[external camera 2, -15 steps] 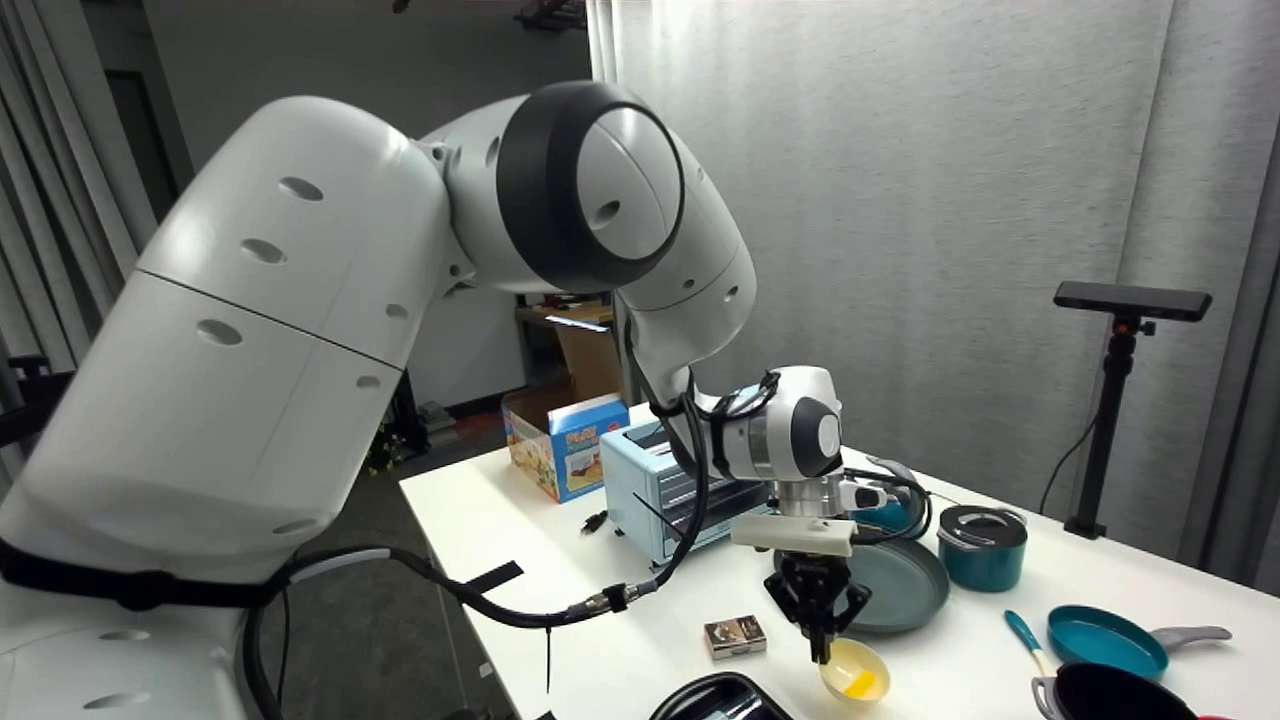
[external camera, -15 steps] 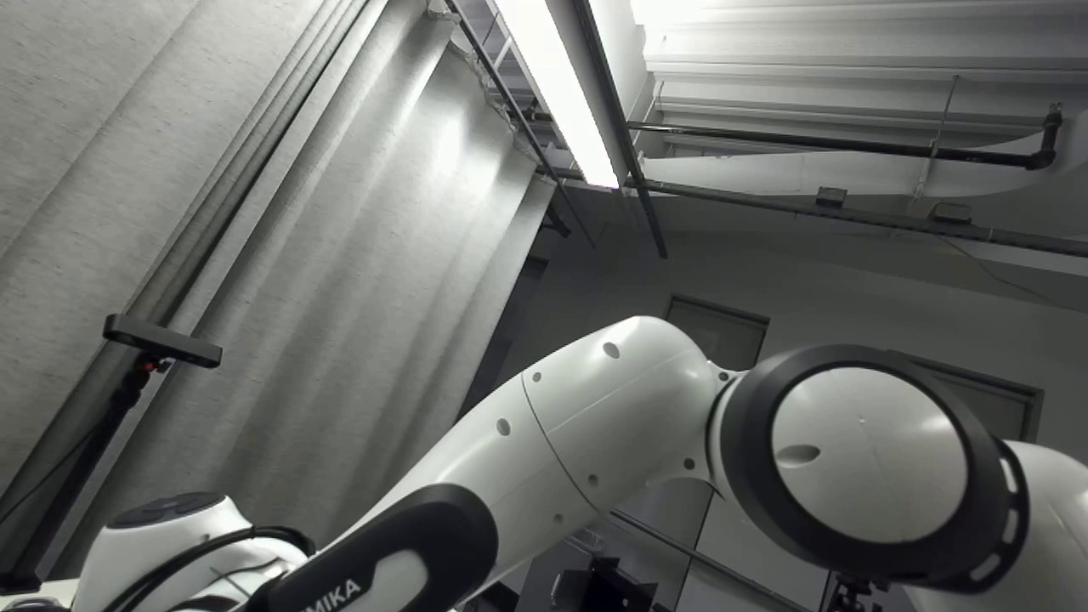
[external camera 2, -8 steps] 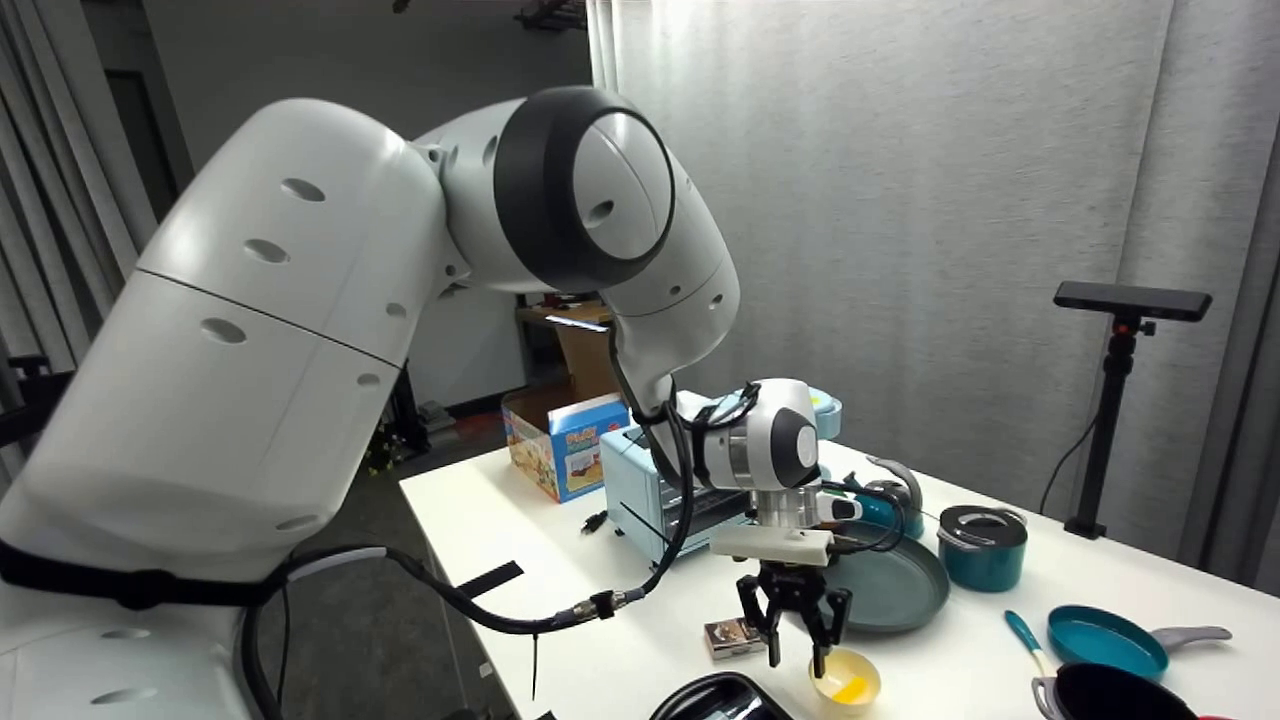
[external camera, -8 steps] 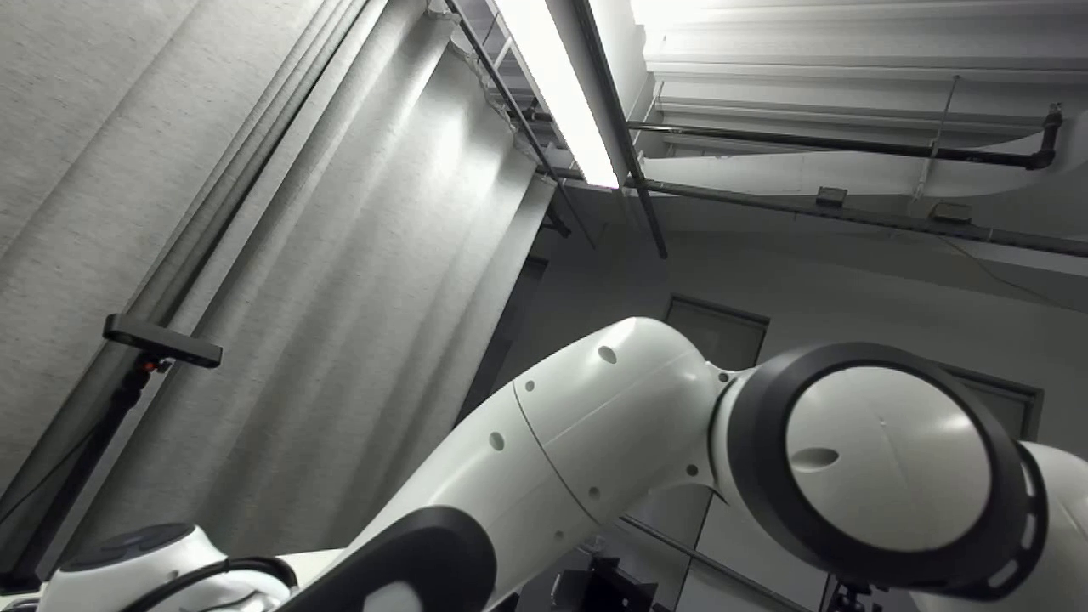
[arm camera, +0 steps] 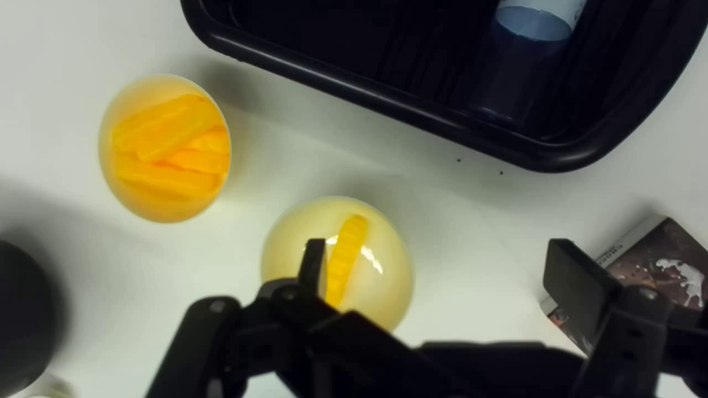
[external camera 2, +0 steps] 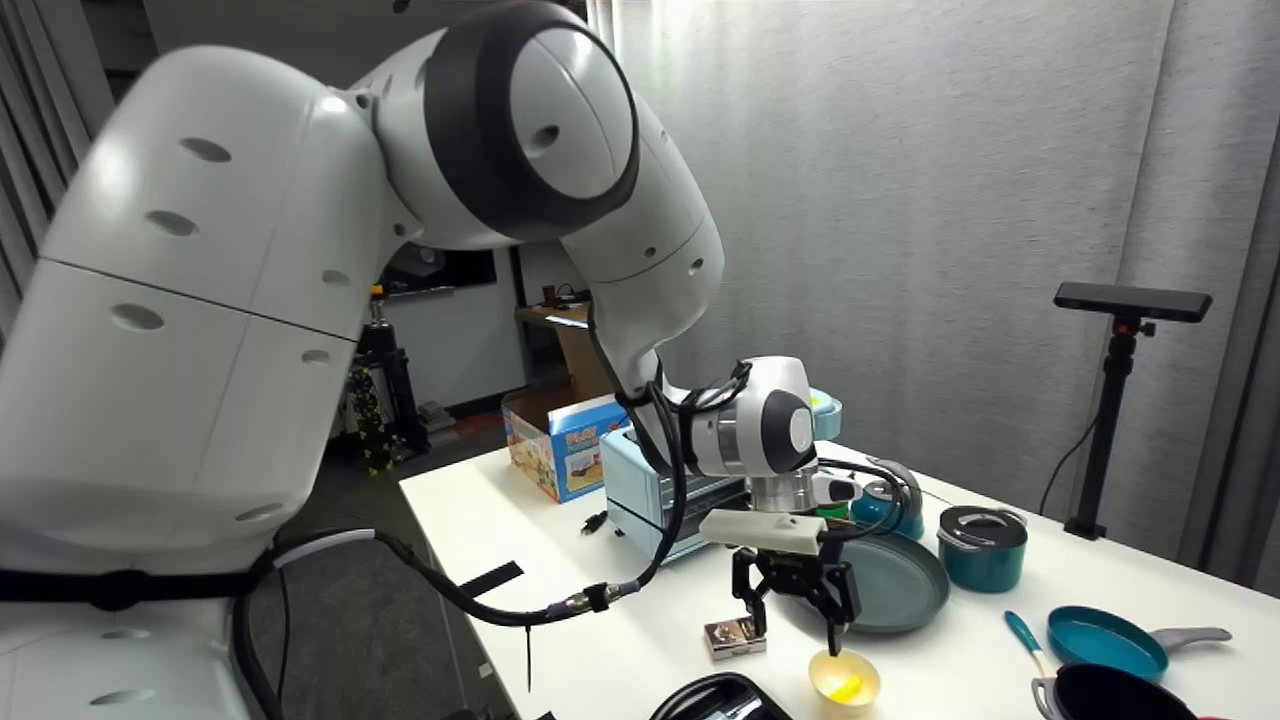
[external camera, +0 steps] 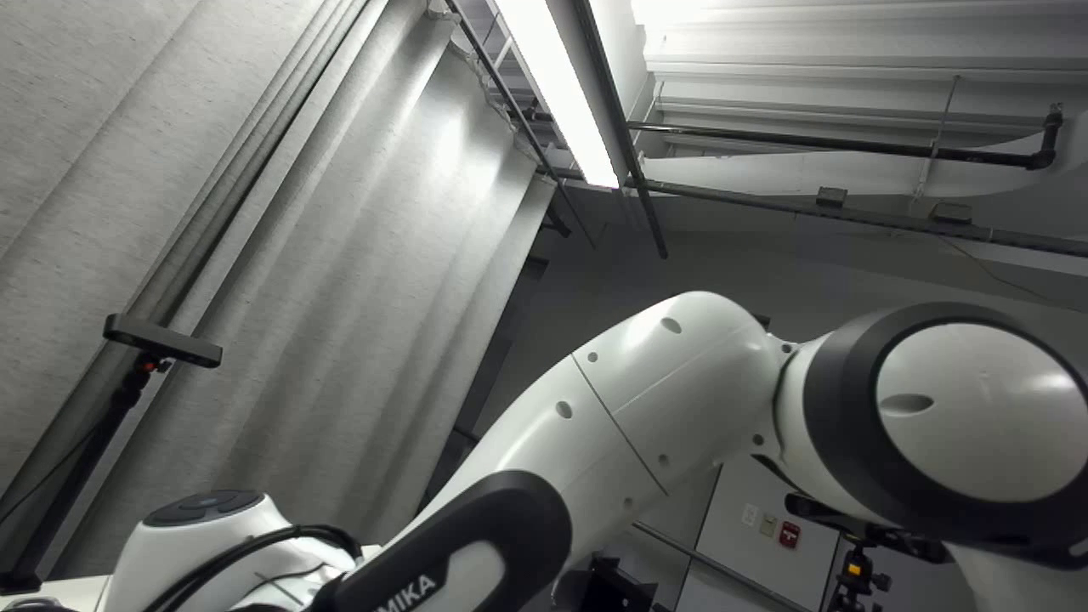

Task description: Pour the content from the cup

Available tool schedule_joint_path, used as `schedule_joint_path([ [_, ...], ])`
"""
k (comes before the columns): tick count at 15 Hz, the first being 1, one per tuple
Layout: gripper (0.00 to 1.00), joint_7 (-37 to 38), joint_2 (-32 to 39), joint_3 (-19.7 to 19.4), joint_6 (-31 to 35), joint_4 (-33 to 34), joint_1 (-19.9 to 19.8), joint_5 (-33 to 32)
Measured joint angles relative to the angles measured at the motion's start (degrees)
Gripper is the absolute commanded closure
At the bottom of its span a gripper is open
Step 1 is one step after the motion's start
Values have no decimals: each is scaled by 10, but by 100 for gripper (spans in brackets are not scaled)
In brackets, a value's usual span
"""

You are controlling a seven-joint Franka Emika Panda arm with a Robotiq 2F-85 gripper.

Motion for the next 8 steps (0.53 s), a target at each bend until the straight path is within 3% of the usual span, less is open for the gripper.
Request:
schedule_joint_path([
  [8, 0, 41, -133, -20, 126, -143, -40, 6],
])
